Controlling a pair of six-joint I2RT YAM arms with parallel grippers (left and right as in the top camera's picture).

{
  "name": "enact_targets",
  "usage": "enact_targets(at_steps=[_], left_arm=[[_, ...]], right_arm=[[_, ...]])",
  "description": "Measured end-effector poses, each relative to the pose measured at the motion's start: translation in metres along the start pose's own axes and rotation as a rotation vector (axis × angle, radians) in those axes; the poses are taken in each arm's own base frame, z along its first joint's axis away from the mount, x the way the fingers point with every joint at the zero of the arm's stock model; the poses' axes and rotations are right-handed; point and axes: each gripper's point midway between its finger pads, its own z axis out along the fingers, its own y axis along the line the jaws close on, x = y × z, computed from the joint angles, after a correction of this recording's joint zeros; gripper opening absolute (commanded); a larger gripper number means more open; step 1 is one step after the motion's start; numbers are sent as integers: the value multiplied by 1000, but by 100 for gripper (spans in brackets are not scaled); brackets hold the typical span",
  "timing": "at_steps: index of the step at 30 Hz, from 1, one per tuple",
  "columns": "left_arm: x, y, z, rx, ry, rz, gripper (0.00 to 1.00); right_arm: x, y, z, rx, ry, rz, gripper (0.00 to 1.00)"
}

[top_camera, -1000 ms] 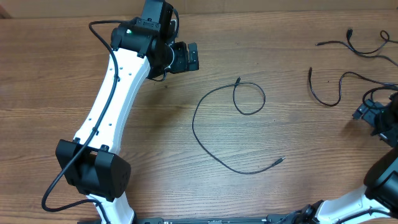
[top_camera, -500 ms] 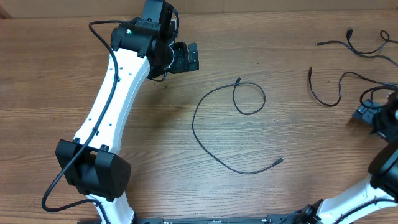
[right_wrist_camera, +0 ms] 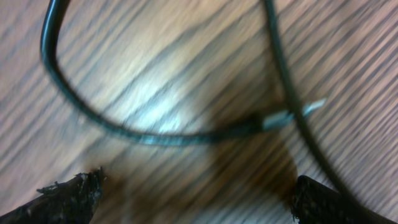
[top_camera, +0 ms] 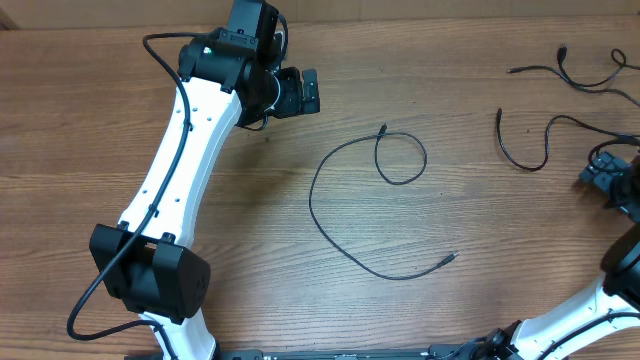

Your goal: Untangle cables

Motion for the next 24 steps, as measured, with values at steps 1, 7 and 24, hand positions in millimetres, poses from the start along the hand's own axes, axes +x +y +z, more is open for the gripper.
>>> enact_targets(at_steps=[1,7,24], left_arm=[[0,0,0,0,0,0,100],[0,0,0,0,0,0,100],[0,0,0,0,0,0,100]], right_arm=[[-3,-2,1,1,-10,4,100],[-22,-9,7,12,-93,21,100],[-69,-5,31,2,-295,-5,100]])
